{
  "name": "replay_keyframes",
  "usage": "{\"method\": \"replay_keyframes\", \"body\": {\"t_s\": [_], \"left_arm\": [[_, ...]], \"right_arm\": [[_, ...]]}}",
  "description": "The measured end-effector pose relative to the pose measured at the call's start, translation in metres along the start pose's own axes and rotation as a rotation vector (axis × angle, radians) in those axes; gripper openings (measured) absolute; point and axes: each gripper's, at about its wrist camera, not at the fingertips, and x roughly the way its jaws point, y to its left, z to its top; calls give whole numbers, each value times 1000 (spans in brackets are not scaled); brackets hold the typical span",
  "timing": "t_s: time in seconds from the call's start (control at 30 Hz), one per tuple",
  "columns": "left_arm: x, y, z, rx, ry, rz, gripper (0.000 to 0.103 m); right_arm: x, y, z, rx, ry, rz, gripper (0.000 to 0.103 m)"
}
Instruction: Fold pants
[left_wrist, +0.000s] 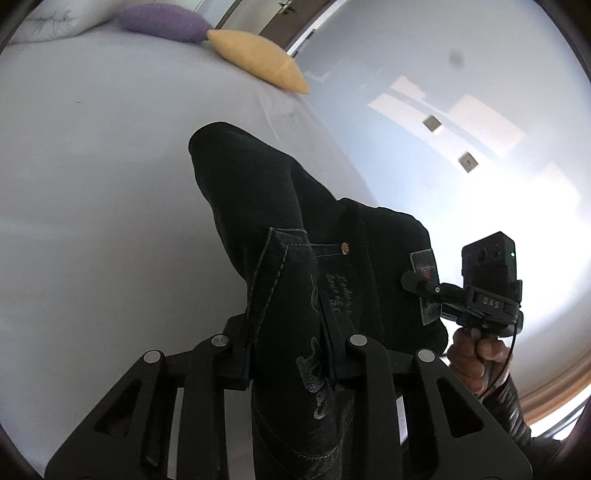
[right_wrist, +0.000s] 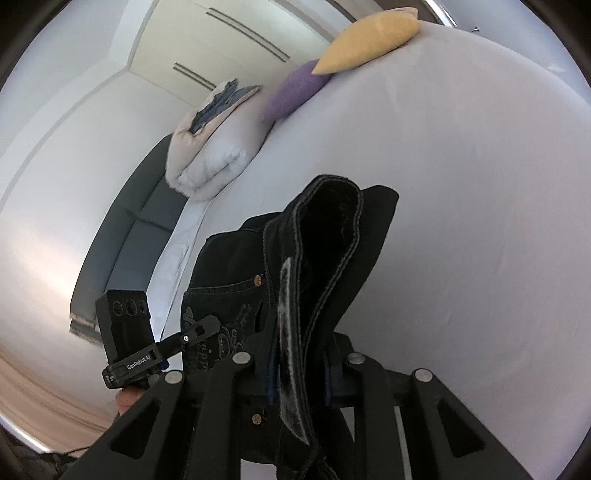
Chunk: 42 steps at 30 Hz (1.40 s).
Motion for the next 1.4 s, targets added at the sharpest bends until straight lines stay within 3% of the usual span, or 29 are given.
{"method": "replay_keyframes", "body": {"t_s": [0.2, 0.23, 0.33, 0.47, 0.53, 0.67, 0.77, 0.83, 0.87, 0.93, 1.0, 1.03, 1.17, 1.23, 1.3, 1.4], "left_arm": [[64, 40, 21, -46, 95, 57, 27], [68, 47, 19, -57, 97, 54, 28], [65, 67, 11, -92, 86, 18, 41], [60, 76, 7, -104, 62, -28, 42], [53, 76, 6, -89, 48, -24, 47], [23, 74, -14, -76, -9, -42, 64], [-18, 56, -42, -15, -69, -8, 70], [-55, 29, -69, 50, -140, -2, 80], [-75, 14, -81, 81, -186, 7, 90], [-97, -21, -98, 121, -262, -2, 101], [-121, -53, -117, 164, -321, -4, 103], [-127, -71, -127, 176, -329, -1, 103], [-157, -111, -152, 234, -319, -13, 103], [-175, -129, -166, 275, -350, 66, 103], [-169, -169, -172, 342, -387, 194, 103], [-184, -187, -188, 416, -426, 323, 103]], "right_arm": [[44, -68, 30, 105, 65, -102, 22], [50, -87, 28, 153, 70, -94, 27], [51, -111, 21, 205, 46, 19, 27], [45, -114, 18, 209, 33, 49, 31], [35, -111, 17, 211, 7, 34, 42], [4, -100, -3, 197, -58, -4, 58], [-22, -80, -25, 148, -99, -55, 59], [-42, -59, -44, 102, -148, -67, 63], [-49, -48, -50, 80, -173, -75, 65], [-64, -21, -63, 25, -226, -87, 76], [-84, 10, -84, -21, -261, -44, 85], [-88, 20, -91, -27, -267, -22, 91], [-125, 63, -125, -68, -283, 74, 98], [-143, 81, -139, -91, -319, 59, 101], [-172, 103, -156, -143, -410, -12, 103], [-197, 129, -175, -229, -501, -126, 103]]}}
